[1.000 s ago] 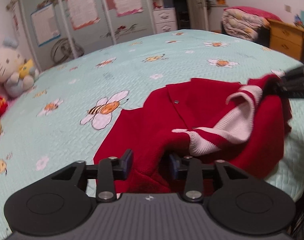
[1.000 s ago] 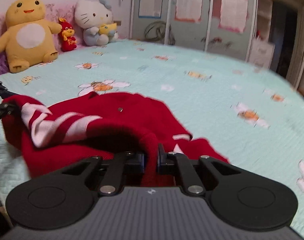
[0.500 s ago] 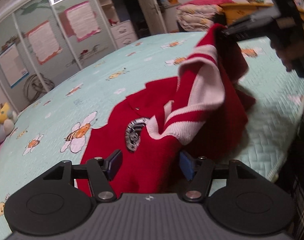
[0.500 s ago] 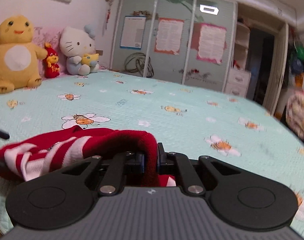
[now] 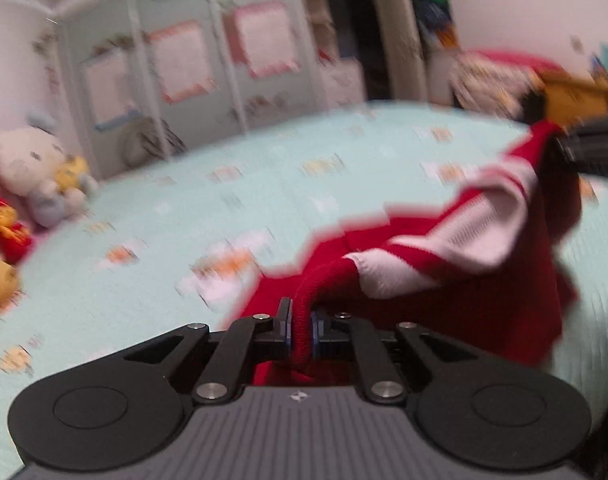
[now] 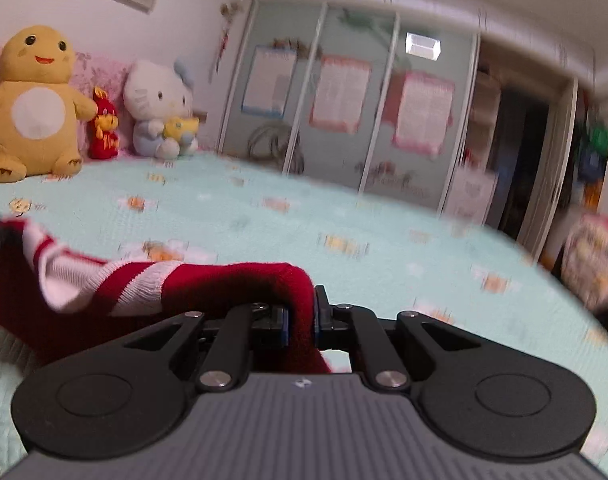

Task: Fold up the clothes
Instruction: 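Lift the sweater high with both grippers so it hangs open, then lower the sweater onto the quilt and open both grippers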

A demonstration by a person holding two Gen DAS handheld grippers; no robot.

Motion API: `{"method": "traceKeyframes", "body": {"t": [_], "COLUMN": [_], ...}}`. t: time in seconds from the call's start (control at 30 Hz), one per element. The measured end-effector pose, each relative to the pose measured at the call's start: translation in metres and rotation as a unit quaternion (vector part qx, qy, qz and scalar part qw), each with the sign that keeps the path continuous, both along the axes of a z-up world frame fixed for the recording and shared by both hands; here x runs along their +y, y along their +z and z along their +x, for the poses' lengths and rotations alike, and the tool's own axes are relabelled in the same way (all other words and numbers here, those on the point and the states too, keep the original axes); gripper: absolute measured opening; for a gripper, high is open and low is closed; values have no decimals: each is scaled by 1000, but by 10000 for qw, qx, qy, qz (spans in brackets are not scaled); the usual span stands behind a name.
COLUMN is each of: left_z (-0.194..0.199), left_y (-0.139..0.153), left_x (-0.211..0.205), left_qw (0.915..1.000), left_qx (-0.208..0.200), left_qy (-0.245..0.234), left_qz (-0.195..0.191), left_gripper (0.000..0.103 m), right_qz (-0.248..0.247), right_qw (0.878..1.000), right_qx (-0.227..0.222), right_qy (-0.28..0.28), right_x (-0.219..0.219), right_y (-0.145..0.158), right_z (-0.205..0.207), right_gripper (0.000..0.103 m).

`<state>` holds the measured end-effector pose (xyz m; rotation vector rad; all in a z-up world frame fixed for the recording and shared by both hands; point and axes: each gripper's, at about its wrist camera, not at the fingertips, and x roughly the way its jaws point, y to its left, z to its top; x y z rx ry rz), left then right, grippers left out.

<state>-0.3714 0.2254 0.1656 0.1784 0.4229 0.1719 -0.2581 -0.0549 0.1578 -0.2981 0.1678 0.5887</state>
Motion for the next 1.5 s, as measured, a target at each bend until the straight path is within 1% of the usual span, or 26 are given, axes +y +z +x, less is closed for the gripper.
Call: {"method": "traceKeyframes", "body": {"t": [0.07,0.13,0.2,0.27,0.33,0.43,0.5,0.57,0.6,0.67,0.7,0.73,0.87,0.97,1.03,1.07,1.13,1.23,1.27,1.3,1.33,1.37,1.4,1.43,1.47,1.5], "left_z": [-1,-2,-3,-3,-5,-3,-2,3,6,15,21,31,85,125,152,171,214,277,297,313,326,331,333,329,322,311], "left_y": [44,89,134,171,203,238,260,275,279,281,280,274,232,201,180,168,140,107,95,81,64,44,25,10,-2,-11], "left_x": [4,6,3,-5,-11,-14,-15,-18,-19,-24,-26,-26,-19,-13,-10,-8,-5,10,15,23,31,39,47,54,62,68], "left_qw": [9979,9917,9816,9701,9586,9492,9434,9398,9376,9303,9261,9287,9540,9692,9775,9800,9837,9897,9913,9927,9936,9938,9931,9927,9926,9929], "left_qx": [-636,-1266,-1886,-2374,-2766,-3065,-3238,-3319,-3342,-3395,-3420,-3326,-2624,-2087,-1725,-1568,-1287,-866,-667,-368,-24,327,665,861,970,996], "left_qy": [151,221,261,228,181,177,180,216,248,359,407,401,254,143,69,82,185,428,490,521,566,612,632,615,579,588], "left_qz": [-7,5,164,449,648,691,697,783,931,1345,1540,1589,1428,1301,1214,1219,1245,1055,1028,1021,974,874,734,586,439,291], "left_gripper": [10,10,10,10,10,10,10,10,11,11,11,11,11,12,12,12,12,12,16,22,29,33,41,41,41,41], "right_qz": [154,334,512,684,879,980,998,1017,998,914,851,789,707,625,492,425,277,269,257,229,203,230,257,286,391,498], "right_qw": [9990,9960,9910,9849,9784,9685,9635,9584,9566,9526,9504,9482,9635,9799,9879,9911,9946,9979,9977,9968,9949,9920,9881,9832,9812,9789], "right_qx": [-420,-832,-1235,-1590,-1867,-2286,-2481,-2663,-2736,-2901,-2993,-3078,-2581,-1892,-1467,-1257,-962,-241,5,329,653,976,1298,1614,1726,1837], "right_qy": [22,53,80,92,115,122,127,147,120,49,6,-36,11,49,-31,-73,-269,-544,-631,-690,-748,-767,-786,-803,-775,-747], "right_x": [3,4,5,5,4,2,2,2,4,8,10,12,20,32,45,51,66,81,86,90,95,96,98,100,96,93], "right_y": [32,68,106,143,177,211,226,239,243,250,252,253,236,195,166,151,125,91,79,64,49,33,17,1,-11,-23], "right_z": [2,4,6,8,10,11,12,12,14,16,17,18,47,84,114,128,160,218,238,256,273,282,290,298,293,288], "right_gripper": [9,9,9,9,9,9,9,9,9,9,9,9,9,9,9,9,9,10,11,18,21,26,28,28,29,32]}}
